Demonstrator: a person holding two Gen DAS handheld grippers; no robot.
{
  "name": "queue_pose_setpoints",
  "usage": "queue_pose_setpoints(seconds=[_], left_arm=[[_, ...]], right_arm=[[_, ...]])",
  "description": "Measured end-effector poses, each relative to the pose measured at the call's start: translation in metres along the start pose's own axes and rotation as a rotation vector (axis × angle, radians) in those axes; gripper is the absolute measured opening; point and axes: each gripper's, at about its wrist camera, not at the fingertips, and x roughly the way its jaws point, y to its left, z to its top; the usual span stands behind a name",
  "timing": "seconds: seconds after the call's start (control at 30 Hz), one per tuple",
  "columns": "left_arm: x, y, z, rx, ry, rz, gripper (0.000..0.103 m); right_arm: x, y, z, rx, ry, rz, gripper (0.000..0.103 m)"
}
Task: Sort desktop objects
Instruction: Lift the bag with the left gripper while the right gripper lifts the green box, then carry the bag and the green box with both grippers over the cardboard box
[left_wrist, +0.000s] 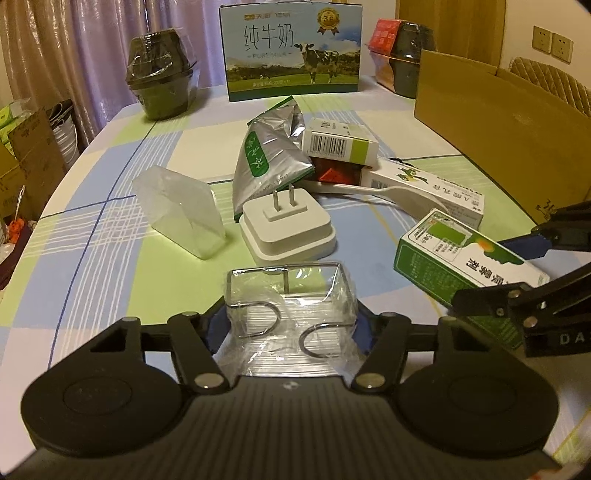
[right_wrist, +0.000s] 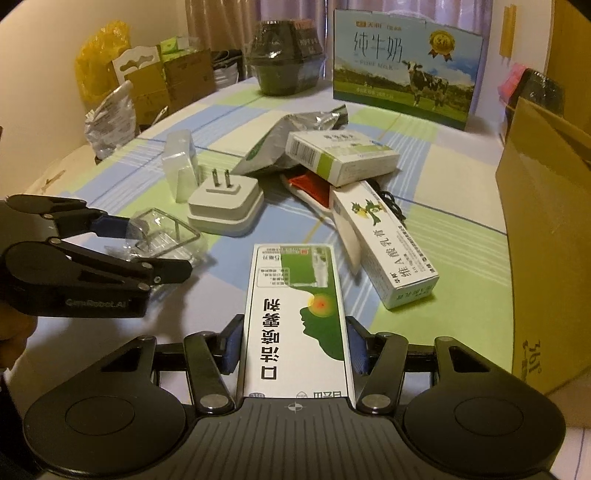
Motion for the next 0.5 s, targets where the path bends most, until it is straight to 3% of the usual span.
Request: queue_pose_setpoints(seconds=[0.5], left_arm=[[-0.066,-0.006,0.016,0.003,-0.083,-0.002,0.061]], right_arm=[[-0.067,0.002,0.002,0.047,-0.100,-0.062,0.053]])
